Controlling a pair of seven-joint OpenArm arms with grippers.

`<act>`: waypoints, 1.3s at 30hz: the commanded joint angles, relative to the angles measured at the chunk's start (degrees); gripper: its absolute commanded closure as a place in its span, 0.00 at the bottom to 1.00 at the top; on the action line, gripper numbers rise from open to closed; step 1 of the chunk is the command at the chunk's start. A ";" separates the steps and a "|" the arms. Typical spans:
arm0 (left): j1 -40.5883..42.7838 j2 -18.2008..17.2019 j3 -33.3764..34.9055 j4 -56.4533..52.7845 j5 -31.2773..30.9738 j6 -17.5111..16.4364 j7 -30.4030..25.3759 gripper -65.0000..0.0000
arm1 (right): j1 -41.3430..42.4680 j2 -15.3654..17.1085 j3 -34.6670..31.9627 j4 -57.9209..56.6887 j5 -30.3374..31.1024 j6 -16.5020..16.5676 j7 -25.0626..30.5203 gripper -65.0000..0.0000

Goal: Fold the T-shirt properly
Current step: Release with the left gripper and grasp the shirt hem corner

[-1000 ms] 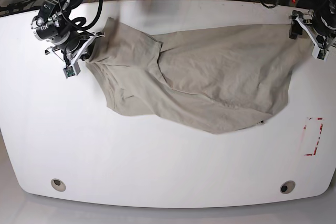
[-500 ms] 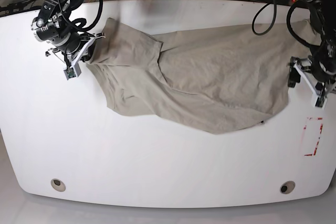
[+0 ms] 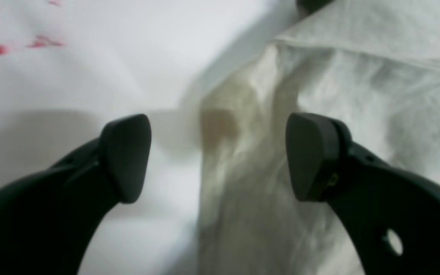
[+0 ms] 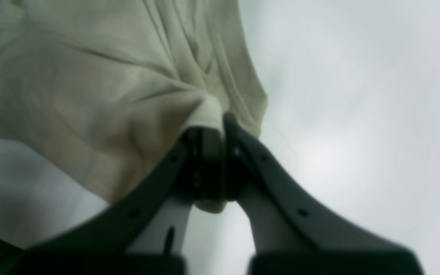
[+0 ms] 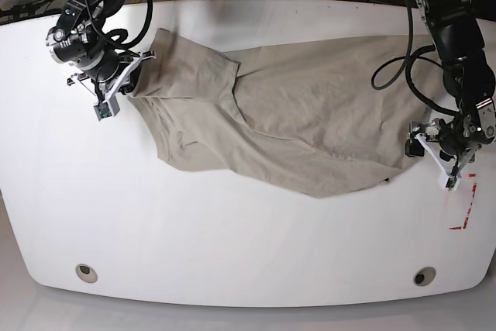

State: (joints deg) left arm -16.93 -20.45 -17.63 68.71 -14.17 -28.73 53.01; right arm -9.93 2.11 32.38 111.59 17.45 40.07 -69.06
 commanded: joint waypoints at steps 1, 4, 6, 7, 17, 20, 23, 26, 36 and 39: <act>-3.07 -1.22 0.00 -2.64 -0.55 -0.76 -2.24 0.21 | 0.57 0.57 0.19 1.07 0.70 -0.07 0.97 1.00; -4.57 -0.78 0.00 -7.04 -0.29 -0.94 -5.59 0.21 | 1.01 0.04 0.19 1.07 0.70 -0.07 0.97 1.00; -5.71 -0.26 0.09 -10.64 -0.20 -0.94 -7.43 0.21 | 1.27 -0.66 0.19 1.07 0.26 -0.07 0.97 1.00; -6.15 -0.17 0.09 -11.87 -0.20 -0.94 -7.70 0.21 | 1.27 -0.66 0.19 0.98 0.26 -0.07 0.97 1.00; -7.99 0.36 6.86 -15.39 -0.64 -1.12 -7.96 0.21 | 1.36 -1.01 -0.07 0.98 0.70 -0.07 0.97 1.00; -7.91 0.80 6.86 -15.48 -0.64 -1.12 -7.96 0.24 | 1.45 -1.01 -0.07 0.98 0.53 -0.07 0.97 1.00; -7.73 0.71 6.77 -15.56 -0.29 -1.03 -7.96 0.45 | 1.45 -1.01 -0.07 0.98 0.35 -0.07 0.97 1.00; -7.56 0.71 6.86 -15.56 -0.20 -1.03 -7.96 0.73 | 1.45 -1.01 0.01 0.89 0.35 -0.07 0.97 1.00; -4.48 0.45 6.59 -7.65 -0.64 -1.03 -7.87 1.00 | 2.94 -1.01 -0.07 0.72 0.26 -0.07 0.97 1.00; -1.93 0.45 6.59 0.44 -0.55 -1.03 -7.61 1.00 | 4.70 -0.83 -0.07 0.72 0.26 -0.07 0.97 1.00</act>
State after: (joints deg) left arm -17.72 -19.16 -10.81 64.14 -14.02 -29.61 46.70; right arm -6.72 0.62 32.16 111.31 16.86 40.05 -69.19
